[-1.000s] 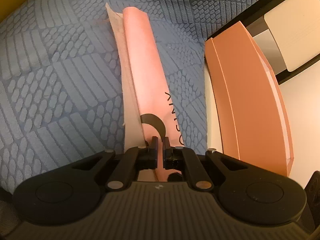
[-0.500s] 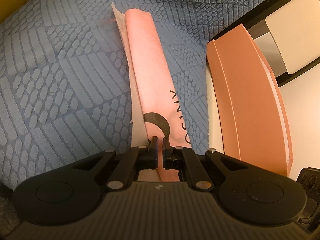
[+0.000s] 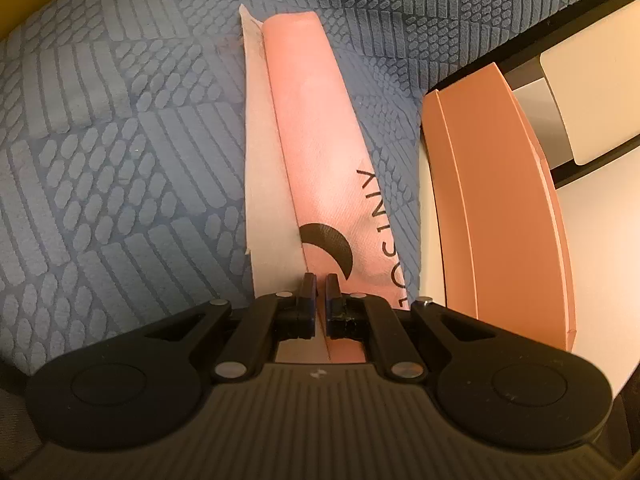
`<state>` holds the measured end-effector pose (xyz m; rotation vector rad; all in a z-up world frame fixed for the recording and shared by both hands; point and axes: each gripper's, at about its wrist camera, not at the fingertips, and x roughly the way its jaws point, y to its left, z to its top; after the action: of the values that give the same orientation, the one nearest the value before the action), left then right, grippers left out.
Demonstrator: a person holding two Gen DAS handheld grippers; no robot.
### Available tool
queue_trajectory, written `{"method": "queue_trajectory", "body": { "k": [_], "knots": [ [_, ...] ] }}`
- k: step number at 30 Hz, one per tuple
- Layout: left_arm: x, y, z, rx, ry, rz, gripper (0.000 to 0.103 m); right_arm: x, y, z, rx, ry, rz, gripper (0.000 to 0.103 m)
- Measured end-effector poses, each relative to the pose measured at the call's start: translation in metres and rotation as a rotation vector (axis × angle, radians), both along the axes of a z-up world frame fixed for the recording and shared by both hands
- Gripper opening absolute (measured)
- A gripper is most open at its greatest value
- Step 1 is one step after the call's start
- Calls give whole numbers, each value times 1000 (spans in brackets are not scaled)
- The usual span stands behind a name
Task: Organize objects
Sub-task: 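Roll the remaining white tissue into the pink strip with both tools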
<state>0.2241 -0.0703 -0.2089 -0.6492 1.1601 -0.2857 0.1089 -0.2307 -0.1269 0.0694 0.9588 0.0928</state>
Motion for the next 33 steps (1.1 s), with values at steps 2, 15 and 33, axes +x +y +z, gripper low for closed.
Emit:
{"method": "queue_trajectory", "body": {
  "k": [2, 15, 33],
  "knots": [
    [0, 1, 1, -3, -2, 4, 6, 2, 10, 3, -67, -6, 28, 11],
    [3, 38, 15, -148, -75, 41, 6, 8, 63, 1, -340, 2, 155, 10],
    [5, 48, 15, -255, -107, 51, 6, 16, 90, -11, -456, 51, 230, 11]
  ]
}}
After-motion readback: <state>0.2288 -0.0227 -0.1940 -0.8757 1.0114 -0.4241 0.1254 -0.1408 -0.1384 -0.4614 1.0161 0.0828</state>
